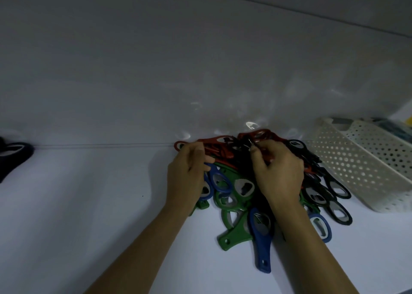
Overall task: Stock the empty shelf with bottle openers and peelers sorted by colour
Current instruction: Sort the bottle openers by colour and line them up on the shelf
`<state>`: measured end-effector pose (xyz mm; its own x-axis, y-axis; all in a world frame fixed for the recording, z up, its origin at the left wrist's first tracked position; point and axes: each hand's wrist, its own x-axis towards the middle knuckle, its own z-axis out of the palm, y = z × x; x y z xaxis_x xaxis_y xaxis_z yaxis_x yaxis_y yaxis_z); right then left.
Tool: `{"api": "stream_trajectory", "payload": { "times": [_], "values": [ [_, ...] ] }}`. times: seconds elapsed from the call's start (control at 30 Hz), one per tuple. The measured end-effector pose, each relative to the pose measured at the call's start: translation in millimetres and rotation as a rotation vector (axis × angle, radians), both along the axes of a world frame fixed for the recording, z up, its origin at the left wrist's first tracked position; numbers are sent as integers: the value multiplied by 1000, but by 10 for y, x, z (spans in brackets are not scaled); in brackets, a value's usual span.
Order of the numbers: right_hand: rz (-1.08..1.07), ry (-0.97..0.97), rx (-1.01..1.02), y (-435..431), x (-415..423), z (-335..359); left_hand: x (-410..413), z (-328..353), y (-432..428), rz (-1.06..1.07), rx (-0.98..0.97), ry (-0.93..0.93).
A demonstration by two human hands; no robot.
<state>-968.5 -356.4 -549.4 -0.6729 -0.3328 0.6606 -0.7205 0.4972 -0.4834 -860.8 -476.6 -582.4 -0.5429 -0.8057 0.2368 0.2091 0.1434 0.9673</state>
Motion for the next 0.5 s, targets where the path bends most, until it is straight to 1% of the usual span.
{"api": "stream_trajectory", "payload": {
  "times": [0.07, 0.1, 0.17, 0.23, 0.27, 0.3, 0.33, 0.4, 0.47, 0.5],
  "values": [
    [69, 141, -20, 16, 15, 30, 5, 32, 18, -30, 47, 10],
    [151, 237, 13, 5, 50, 38, 5, 50, 21, -51, 64, 1],
    [399, 371, 150, -89, 189, 11, 5, 68, -1, -70, 86, -50],
    [611, 373, 300, -218, 349, -40, 6, 72, -44, -40, 139, -76],
    [653, 338, 327, -263, 388, -52, 9, 64, -67, -10, 172, -68],
    [649, 294, 320, -287, 400, -55, 12, 56, -87, 28, 197, -54],
    [598, 250, 292, -290, 387, -49, 15, 56, -102, 62, 213, -34],
    [384, 188, 250, -241, 297, -37, 16, 66, -96, 80, 228, 22],
    [134, 118, 346, -188, 178, -45, 7, 74, -70, 76, 212, 49],
    [61, 57, 427, -163, 121, -65, 1, 74, -59, 79, 193, 51]
  ]
}}
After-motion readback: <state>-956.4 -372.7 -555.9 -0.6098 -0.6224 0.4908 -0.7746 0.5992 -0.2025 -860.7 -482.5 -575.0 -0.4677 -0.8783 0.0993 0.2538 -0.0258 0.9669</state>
